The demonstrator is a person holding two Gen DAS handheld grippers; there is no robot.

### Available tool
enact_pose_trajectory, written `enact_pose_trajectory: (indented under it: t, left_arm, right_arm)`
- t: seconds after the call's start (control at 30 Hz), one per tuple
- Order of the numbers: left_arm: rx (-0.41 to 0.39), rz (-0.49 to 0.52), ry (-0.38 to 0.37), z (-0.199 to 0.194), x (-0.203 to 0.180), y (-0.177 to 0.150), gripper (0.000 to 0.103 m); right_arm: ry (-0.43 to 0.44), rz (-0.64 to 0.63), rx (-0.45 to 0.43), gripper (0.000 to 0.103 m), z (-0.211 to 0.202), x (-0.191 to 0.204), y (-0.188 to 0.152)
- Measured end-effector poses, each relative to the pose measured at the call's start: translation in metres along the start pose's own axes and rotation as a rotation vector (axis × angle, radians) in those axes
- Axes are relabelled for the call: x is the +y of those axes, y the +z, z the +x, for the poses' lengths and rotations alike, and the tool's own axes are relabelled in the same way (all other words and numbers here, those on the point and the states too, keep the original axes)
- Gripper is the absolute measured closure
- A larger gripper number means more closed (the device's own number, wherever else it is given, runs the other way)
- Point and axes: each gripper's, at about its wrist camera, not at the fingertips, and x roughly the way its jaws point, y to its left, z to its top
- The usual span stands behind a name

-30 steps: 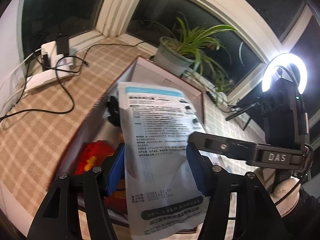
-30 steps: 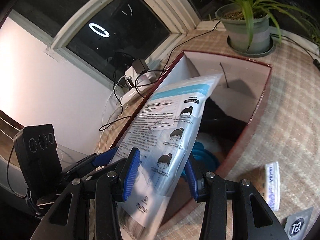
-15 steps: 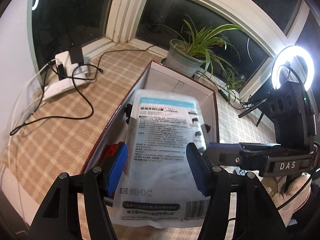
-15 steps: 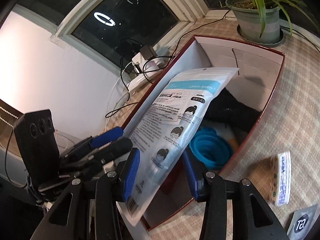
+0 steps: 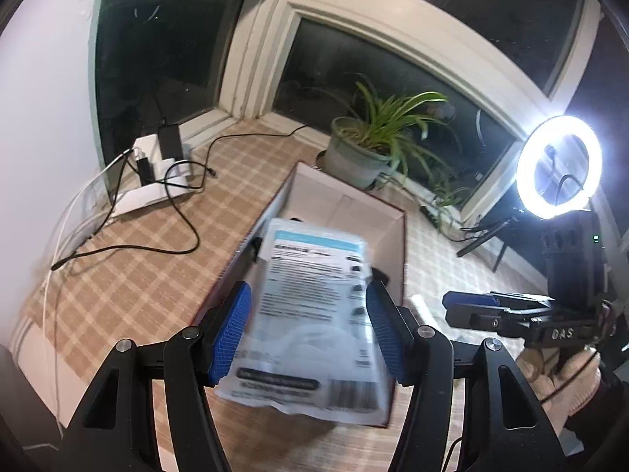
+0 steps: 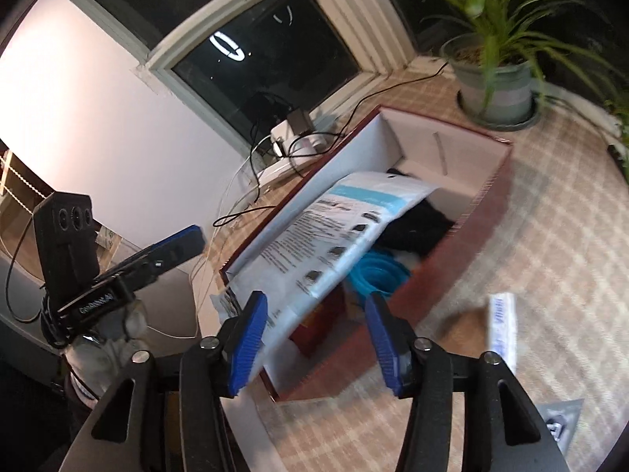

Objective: Organize soft objects
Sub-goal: 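Open both tools to drop the mask packet into the box, then move both tools back to the tissue pack and tea sachet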

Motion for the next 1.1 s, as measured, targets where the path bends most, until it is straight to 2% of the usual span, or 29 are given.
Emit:
enact_pose_trajectory:
  t: [0.2, 0.43, 0.53, 0.63, 0.77, 0.9, 1.0, 1.1]
  left_arm:
    - [0.007, 0.041, -0.064, -0.001, -0.032, -0.008, 0.044]
    - [0.035, 0.09, -0.131, 0.007, -0.077, -0.027, 0.044]
    - [0.04, 0.126, -0.137, 0.011, -0.099, -0.038, 0.044]
    - [0.061, 0.124, -0.176, 0.018, -0.116, -0.05, 0.043]
    - [0.087, 0.117, -0.191, 0.029, -0.132, -0.07, 0.043]
    - [0.141, 0.054, -0.232, 0.05, -0.142, -0.092, 0.042]
    - [0.143, 0.057, -0.191, 0.066, -0.152, -0.098, 0.043]
    - [0.153, 0.039, -0.185, 0.086, -0.159, -0.096, 0.043]
  right_arm:
    - [-0.053, 0.017, -0.04, 0.05, -0.038, -0.029, -0.014]
    - [-0.162, 0.006, -0.087, 0.048, -0.081, -0.064, -0.036]
    - [-0.21, -0.012, -0.11, 0.047, -0.098, -0.077, -0.047]
    - [-0.258, -0.03, -0.114, 0.047, -0.111, -0.09, -0.061]
    - [-0.291, -0.029, -0.104, 0.047, -0.118, -0.111, -0.081]
    - [-0.355, -0.036, -0.074, 0.047, -0.115, -0.128, -0.105]
    - [-0.389, -0.053, -0.053, 0.047, -0.109, -0.134, -0.121]
    - [-0.381, -0.033, -0.044, 0.047, -0.104, -0.14, -0.134]
